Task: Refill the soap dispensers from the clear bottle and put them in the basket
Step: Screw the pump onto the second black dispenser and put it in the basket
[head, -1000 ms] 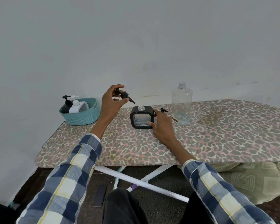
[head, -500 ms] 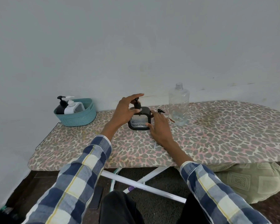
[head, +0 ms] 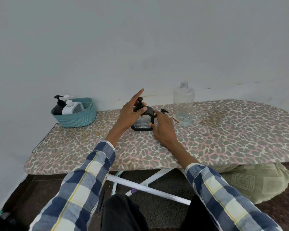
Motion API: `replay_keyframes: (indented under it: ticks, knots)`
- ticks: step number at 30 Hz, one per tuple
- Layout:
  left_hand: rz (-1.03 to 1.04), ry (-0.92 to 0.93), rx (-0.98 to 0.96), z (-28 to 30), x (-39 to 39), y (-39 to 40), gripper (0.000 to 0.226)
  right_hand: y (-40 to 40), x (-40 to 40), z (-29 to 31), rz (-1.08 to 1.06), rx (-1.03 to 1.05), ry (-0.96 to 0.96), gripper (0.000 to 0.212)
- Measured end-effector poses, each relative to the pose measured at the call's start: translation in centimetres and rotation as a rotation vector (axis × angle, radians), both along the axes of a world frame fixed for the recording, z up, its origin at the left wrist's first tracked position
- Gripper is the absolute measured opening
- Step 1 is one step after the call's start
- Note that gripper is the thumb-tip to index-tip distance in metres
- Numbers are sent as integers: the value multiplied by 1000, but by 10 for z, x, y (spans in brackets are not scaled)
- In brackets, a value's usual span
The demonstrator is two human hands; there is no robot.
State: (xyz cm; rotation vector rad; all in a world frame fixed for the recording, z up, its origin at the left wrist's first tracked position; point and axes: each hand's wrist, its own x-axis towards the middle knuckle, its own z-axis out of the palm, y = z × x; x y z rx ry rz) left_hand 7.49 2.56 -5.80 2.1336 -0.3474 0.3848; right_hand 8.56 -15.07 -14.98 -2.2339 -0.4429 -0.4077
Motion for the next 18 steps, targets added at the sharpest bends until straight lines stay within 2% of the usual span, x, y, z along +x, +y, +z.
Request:
replay_keyframes:
  ticks: [3, 8, 18]
  knots:
    - [67, -8, -84, -9, 2, -2, 78, 0, 0, 0, -3, -4, 8, 59]
    - [140, 47, -259, -24, 6, -2, 64, 1, 0, 0, -3, -3, 7, 59]
    - [209, 40, -286, -20, 6, 3, 63, 2, 3, -2, -7, -3, 16, 60]
